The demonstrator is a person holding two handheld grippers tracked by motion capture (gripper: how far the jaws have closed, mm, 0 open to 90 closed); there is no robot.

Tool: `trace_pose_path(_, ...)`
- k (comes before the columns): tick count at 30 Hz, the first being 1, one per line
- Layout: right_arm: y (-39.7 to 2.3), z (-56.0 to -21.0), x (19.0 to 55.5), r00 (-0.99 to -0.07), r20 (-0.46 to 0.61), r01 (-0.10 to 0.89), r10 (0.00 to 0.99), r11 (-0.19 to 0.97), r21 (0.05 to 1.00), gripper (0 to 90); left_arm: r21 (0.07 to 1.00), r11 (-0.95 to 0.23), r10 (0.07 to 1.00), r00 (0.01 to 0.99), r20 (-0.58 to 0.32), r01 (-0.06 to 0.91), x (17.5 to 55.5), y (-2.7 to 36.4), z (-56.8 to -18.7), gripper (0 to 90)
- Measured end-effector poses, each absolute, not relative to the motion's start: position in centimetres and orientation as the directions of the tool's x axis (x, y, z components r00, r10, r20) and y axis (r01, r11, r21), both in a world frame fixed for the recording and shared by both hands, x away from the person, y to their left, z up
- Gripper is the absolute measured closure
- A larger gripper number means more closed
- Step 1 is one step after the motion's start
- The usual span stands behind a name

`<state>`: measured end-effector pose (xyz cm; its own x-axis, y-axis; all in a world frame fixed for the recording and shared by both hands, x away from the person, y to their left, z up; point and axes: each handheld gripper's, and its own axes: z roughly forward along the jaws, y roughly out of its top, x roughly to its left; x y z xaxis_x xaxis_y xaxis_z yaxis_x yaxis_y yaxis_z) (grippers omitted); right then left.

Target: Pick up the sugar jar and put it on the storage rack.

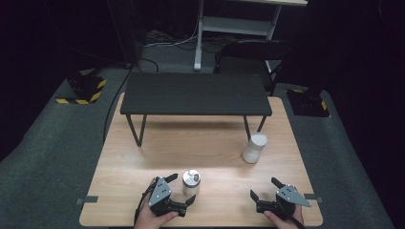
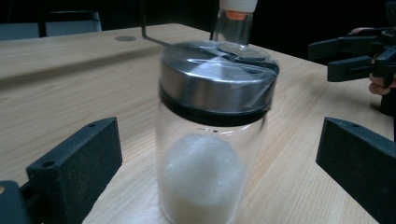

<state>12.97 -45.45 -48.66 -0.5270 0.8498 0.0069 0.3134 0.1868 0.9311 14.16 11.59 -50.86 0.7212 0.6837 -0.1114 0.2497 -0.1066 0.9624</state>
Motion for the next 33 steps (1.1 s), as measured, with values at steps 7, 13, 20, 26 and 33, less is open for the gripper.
trace_pose_path(7,-45.5,-48.7,13.0,-0.527,0.008,0.313,0.850,0.186,0.931,0.0,0.963,-0.104,0.694,0.711,-0.110,0.250,14.4,10.6,-51.0,3.1)
trace_pose_path(13,-45.5,-48.7,13.0,-0.527,0.009,0.313,0.850,0.185,0.932,0.0,0.961,-0.106,0.713,0.693,-0.105,0.255,14.6,9.7,-51.2,12.5)
trace_pose_path(20,-45.5,-48.7,13.0,-0.527,0.010,0.312,0.850,0.182,0.933,0.0,0.957,-0.109,0.730,0.675,-0.106,0.268,14.8,8.9,-51.0,22.7)
trace_pose_path(26,-45.6,-48.7,13.0,-0.528,0.012,0.312,0.849,0.181,0.933,0.0,0.960,-0.090,0.739,0.664,-0.114,0.266,14.7,9.0,-51.2,29.0)
trace_pose_path(33,-45.6,-48.7,13.0,-0.529,0.011,0.311,0.848,0.182,0.933,0.0,0.962,-0.096,0.748,0.656,-0.099,0.255,14.3,8.7,-51.3,29.8)
